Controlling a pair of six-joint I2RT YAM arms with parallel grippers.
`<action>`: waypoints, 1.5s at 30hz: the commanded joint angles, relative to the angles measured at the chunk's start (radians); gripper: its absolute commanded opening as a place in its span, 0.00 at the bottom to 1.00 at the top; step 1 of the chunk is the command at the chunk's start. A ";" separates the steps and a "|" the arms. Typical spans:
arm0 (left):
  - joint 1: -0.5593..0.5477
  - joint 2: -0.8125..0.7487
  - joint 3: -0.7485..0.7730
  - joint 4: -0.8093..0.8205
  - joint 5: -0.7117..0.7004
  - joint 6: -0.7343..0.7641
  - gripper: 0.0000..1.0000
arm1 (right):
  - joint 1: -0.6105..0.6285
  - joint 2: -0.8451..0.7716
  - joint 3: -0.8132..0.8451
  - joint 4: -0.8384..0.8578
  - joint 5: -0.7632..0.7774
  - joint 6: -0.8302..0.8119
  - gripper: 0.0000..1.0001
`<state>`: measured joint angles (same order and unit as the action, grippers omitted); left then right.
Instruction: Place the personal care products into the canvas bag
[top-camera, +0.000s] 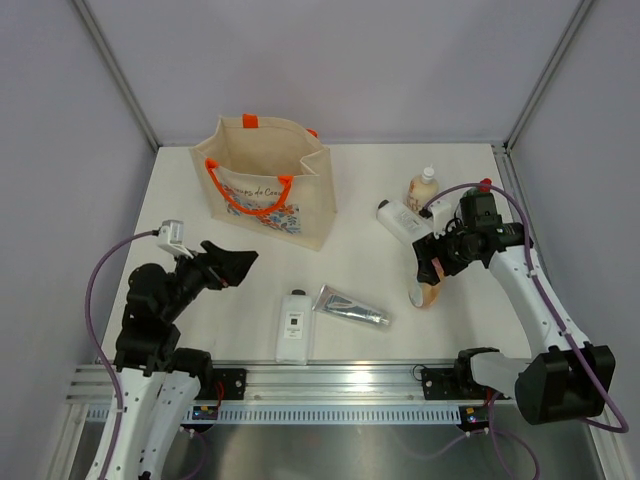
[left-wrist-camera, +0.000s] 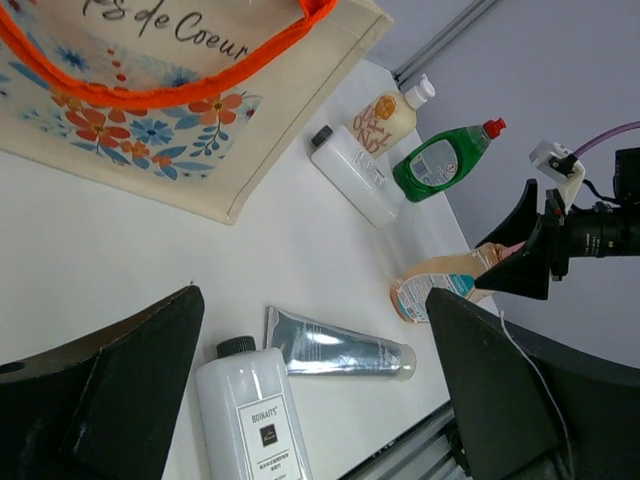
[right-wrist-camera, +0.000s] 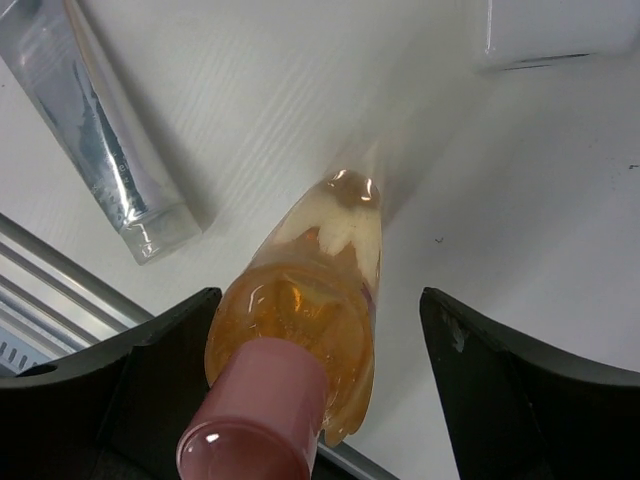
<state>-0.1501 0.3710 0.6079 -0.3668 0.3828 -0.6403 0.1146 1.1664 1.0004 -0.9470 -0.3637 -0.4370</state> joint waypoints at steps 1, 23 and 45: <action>0.001 0.019 -0.040 0.072 0.073 -0.047 0.99 | 0.016 -0.011 0.000 0.066 0.032 0.046 0.84; -0.660 0.534 0.140 0.502 0.231 0.423 0.99 | 0.019 0.026 0.389 -0.226 -0.542 -0.241 0.00; -0.763 1.332 0.488 1.145 0.580 0.280 0.96 | 0.020 0.029 0.423 -0.193 -0.808 -0.224 0.00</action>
<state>-0.8967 1.6779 1.1084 0.4397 0.8783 -0.2466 0.1291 1.2060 1.3804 -1.2339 -1.0424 -0.7097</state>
